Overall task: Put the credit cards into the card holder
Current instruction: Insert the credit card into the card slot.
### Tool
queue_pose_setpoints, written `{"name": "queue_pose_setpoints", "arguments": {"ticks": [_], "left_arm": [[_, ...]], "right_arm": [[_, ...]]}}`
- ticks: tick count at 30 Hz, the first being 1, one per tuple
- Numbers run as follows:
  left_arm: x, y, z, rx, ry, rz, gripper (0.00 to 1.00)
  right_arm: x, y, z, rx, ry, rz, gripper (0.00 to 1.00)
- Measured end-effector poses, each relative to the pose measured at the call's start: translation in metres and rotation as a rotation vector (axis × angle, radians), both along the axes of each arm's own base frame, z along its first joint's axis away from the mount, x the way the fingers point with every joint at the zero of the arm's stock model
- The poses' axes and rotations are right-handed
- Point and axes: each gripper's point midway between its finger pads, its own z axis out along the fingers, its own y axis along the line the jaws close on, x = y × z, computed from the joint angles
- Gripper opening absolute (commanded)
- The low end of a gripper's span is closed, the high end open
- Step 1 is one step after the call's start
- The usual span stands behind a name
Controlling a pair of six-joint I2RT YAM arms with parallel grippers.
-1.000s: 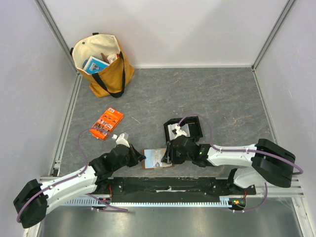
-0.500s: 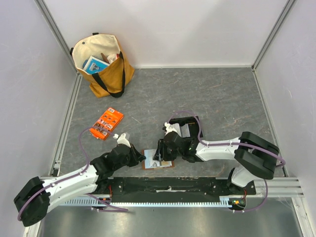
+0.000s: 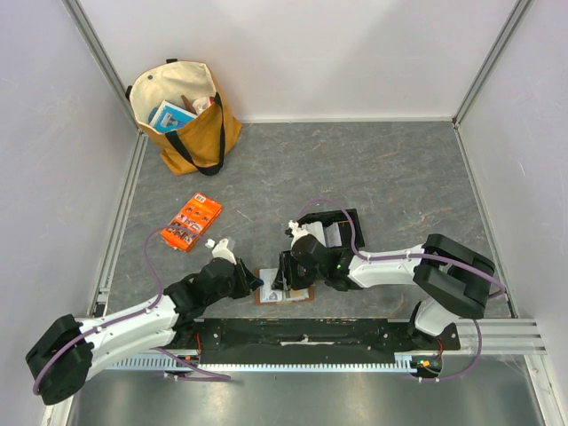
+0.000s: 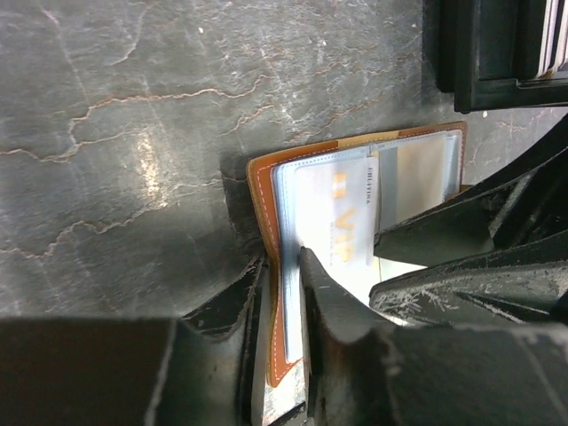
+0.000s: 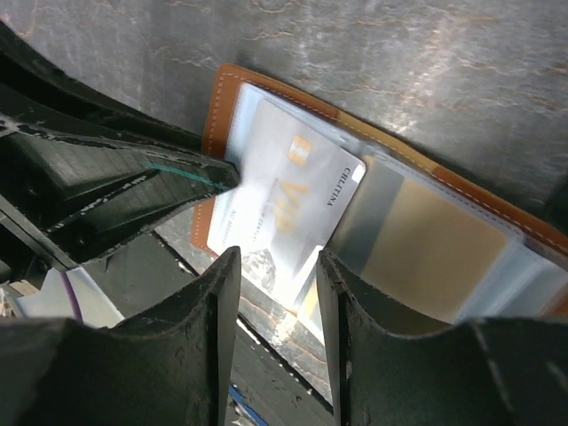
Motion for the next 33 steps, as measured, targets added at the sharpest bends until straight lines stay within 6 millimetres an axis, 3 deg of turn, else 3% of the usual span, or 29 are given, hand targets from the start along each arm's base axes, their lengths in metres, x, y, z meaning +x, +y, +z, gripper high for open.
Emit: {"name": "queue_pose_setpoints", "arguments": {"ticks": [6, 20, 24, 27, 30, 33], "left_arm": [[0.001, -0.003, 0.003, -0.007, -0.017, -0.018, 0.32], [0.000, -0.004, 0.004, -0.002, -0.031, -0.044, 0.29], [0.000, -0.006, 0.007, -0.013, -0.036, -0.050, 0.29], [0.000, -0.007, 0.011, -0.028, -0.048, -0.051, 0.29], [0.001, -0.008, 0.012, -0.033, -0.052, -0.052, 0.29], [0.000, -0.008, 0.012, -0.035, -0.051, -0.054, 0.29]], "right_arm": [[-0.002, 0.007, 0.002, 0.027, -0.012, 0.031, 0.50], [0.001, 0.004, 0.005, 0.048, -0.054, 0.018, 0.54], [0.015, -0.007, 0.036, 0.021, -0.149, -0.024, 0.60], [0.034, -0.016, 0.081, 0.039, -0.254, -0.087, 0.65], [0.063, -0.037, 0.128, 0.073, -0.356, -0.203, 0.70], [0.095, -0.067, 0.137, 0.038, -0.389, -0.329, 0.73]]}}
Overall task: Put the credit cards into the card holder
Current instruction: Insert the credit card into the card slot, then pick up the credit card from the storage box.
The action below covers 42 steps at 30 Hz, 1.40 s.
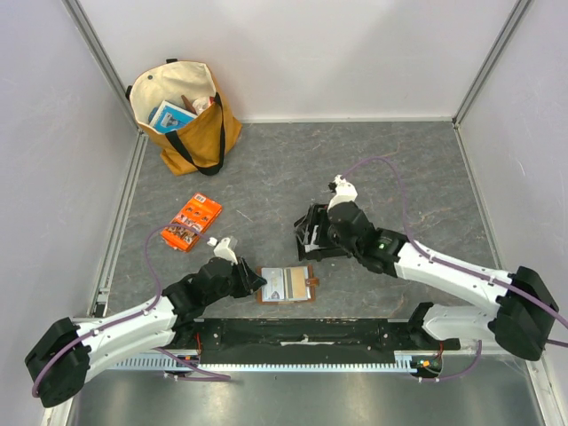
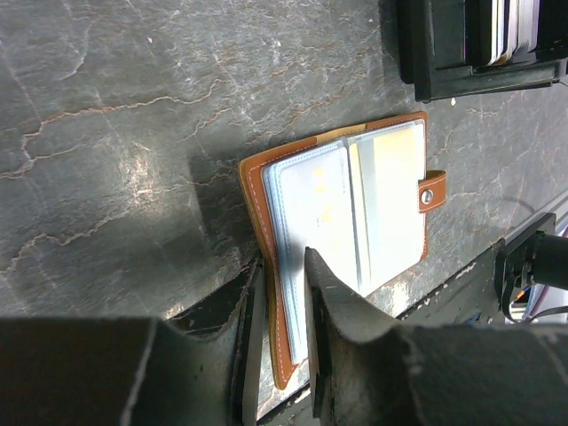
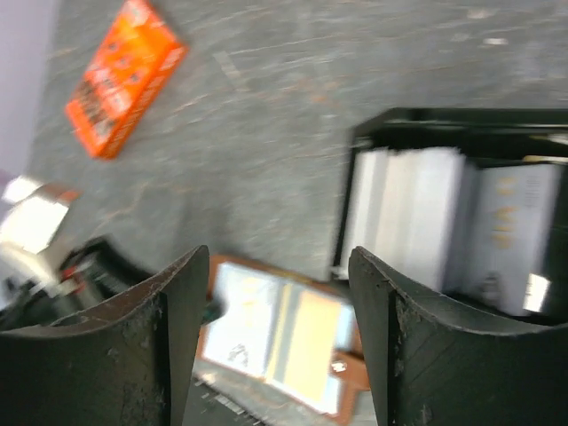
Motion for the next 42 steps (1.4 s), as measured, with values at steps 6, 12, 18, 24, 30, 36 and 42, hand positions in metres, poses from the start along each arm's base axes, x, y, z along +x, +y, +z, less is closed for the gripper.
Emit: {"name": "queue_pose_setpoints", "arguments": {"ticks": [6, 12, 18, 24, 30, 36, 42], "left_arm": [[0.000, 0.000, -0.001, 0.002, 0.003, -0.001, 0.29], [-0.003, -0.001, -0.003, 0.004, 0.014, -0.012, 0.29], [-0.003, -0.001, -0.003, 0.004, 0.017, -0.015, 0.29], [-0.003, -0.001, -0.005, 0.010, 0.022, -0.015, 0.29], [-0.003, -0.002, -0.006, 0.018, 0.030, -0.016, 0.29], [-0.002, -0.004, -0.005, 0.016, 0.030, -0.018, 0.29], [-0.001, -0.005, -0.004, 0.012, 0.027, -0.019, 0.29]], "right_arm": [[0.035, -0.046, -0.053, -0.169, 0.106, -0.138, 0.77], [0.053, -0.061, -0.087, -0.253, 0.187, -0.156, 0.79], [0.061, -0.058, -0.096, -0.207, 0.237, -0.126, 0.82], [0.064, -0.051, -0.100, -0.114, 0.256, -0.094, 0.84], [0.061, -0.044, -0.112, -0.087, 0.298, -0.062, 0.84], [0.060, -0.038, -0.112, -0.059, 0.310, -0.032, 0.83], [0.060, -0.038, -0.109, -0.035, 0.313, -0.027, 0.81]]}}
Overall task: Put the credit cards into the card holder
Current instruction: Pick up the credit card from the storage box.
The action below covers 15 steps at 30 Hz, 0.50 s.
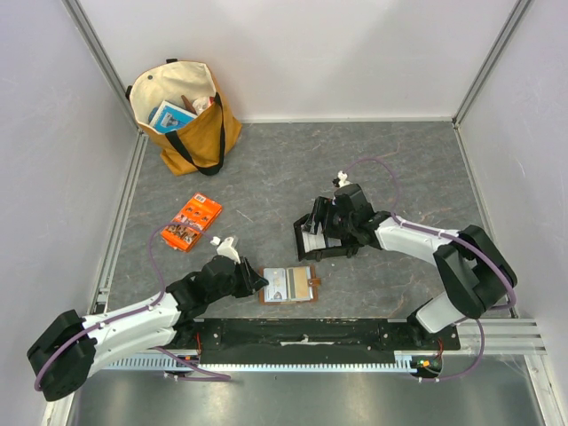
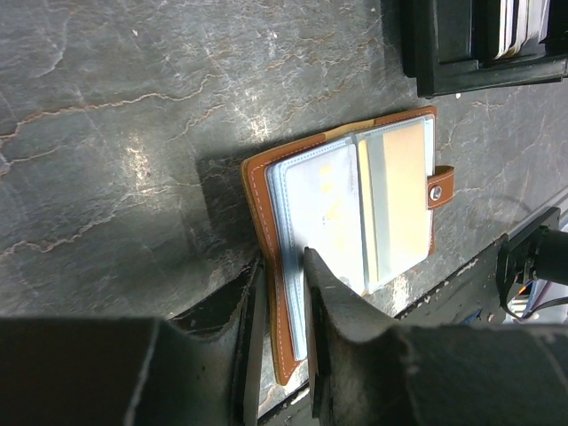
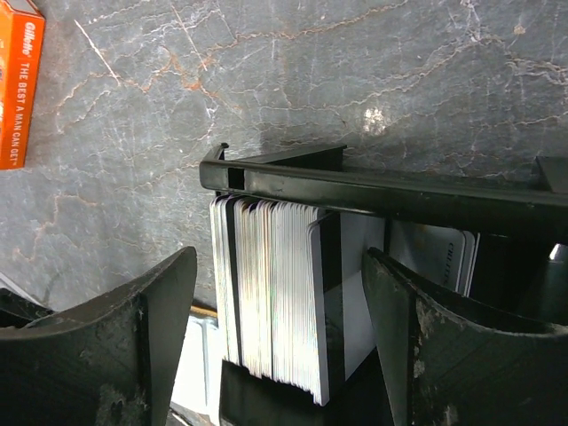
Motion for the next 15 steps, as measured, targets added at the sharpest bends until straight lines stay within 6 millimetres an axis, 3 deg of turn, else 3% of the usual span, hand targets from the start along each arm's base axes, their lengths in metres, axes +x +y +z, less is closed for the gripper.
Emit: {"name": "queue_pose_setpoints", "arguments": {"ticks": [15], "left_arm": [[0.000, -0.001, 0.001, -0.004, -0.002, -0.002, 0.29]], "right_arm": [[-0.001, -0.002, 0.015, 0.038, -0.022, -0.006, 0.72]]}}
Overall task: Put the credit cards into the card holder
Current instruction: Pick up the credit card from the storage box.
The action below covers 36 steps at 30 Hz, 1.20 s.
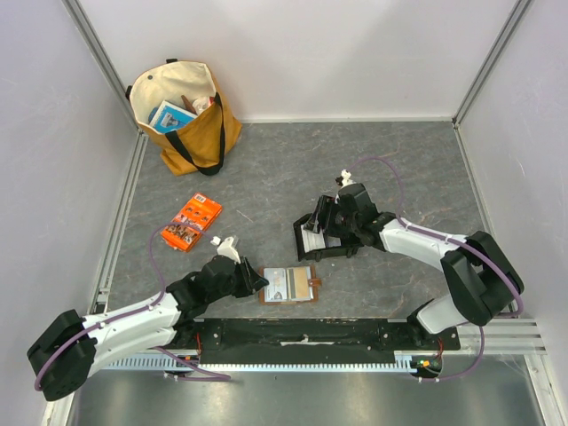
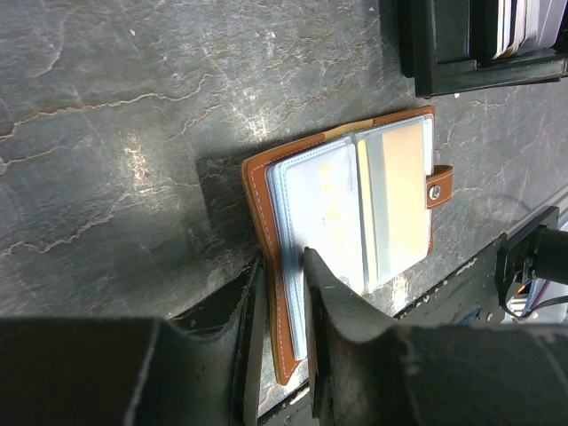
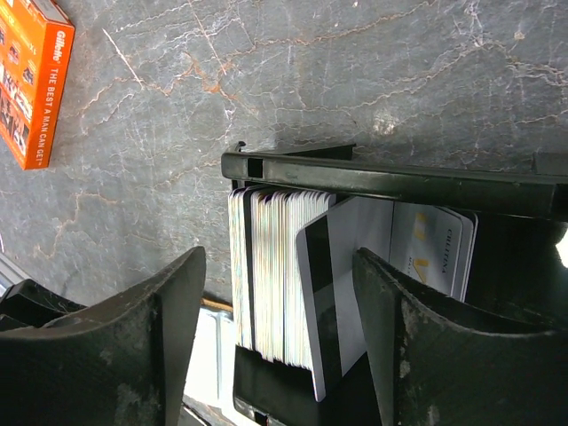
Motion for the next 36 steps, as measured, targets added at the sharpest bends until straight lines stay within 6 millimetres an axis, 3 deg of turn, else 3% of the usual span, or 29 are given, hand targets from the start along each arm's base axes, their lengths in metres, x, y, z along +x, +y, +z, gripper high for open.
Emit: {"name": "queue_pose_setpoints", "arguments": {"ticks": [15, 29, 32, 36], "left_arm": [[0.000, 0.000, -0.001, 0.002, 0.002, -0.001, 0.28], [-0.001, -0.002, -0.005, 0.010, 0.016, -0.007, 0.28], [-0.002, -0.002, -0.006, 0.009, 0.022, -0.015, 0.28], [-0.002, -0.003, -0.005, 0.007, 0.021, -0.016, 0.28]], "right_arm": [[0.003, -0.006, 0.007, 0.001, -0.017, -0.019, 0.58], [0.006, -0.014, 0.006, -0.006, -0.009, -0.039, 0.31], [0.008, -0.019, 0.005, -0.009, -0.008, -0.051, 0.21], [0.011, -0.031, 0.004, -0.014, -0.010, -0.074, 0.17]]}}
